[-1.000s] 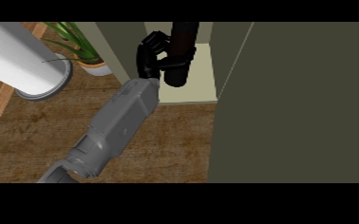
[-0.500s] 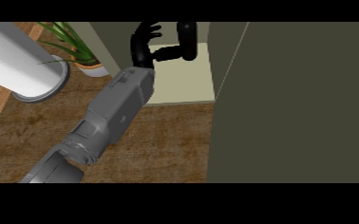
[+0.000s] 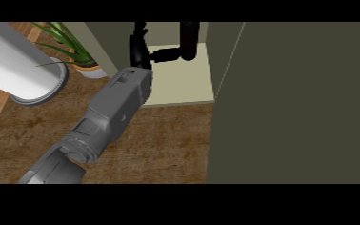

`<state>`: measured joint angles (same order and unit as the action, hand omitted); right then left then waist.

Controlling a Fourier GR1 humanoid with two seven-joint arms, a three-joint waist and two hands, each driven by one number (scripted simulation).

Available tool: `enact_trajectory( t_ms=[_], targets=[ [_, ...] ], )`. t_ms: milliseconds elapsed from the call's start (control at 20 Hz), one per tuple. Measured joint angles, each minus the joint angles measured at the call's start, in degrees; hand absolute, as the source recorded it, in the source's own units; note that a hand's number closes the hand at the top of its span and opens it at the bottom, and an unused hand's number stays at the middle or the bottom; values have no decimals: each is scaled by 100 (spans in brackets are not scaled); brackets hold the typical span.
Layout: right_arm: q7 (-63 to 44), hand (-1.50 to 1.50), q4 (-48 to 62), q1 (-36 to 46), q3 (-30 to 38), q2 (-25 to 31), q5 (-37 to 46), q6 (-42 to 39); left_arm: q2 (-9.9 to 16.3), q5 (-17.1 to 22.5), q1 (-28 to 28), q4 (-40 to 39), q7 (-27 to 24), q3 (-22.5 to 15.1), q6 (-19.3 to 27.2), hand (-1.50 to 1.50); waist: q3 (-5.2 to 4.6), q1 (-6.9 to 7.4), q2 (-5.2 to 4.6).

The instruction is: Pick up the wine, place it into the cabinet and close the cabinet

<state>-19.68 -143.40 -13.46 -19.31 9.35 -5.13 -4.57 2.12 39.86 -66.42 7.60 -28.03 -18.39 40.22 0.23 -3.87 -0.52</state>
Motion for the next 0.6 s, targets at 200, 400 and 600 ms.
enact_trajectory(
  t_ms=[200,400,600],
  targets=[
    [33,-150,14,-7,7,-1,5,-45,4,-39,-19,-62,-148,55,2,-150,-4,-20,-21],
    [35,-150,13,-38,16,-19,6,-58,-12,-95,-47,-89,-189,89,-145,-150,-10,3,-32],
    [77,-150,-3,-137,-22,-34,5,-75,-6,-151,-21,-23,-396,119,-433,-150,-14,4,-36]
  ],
)
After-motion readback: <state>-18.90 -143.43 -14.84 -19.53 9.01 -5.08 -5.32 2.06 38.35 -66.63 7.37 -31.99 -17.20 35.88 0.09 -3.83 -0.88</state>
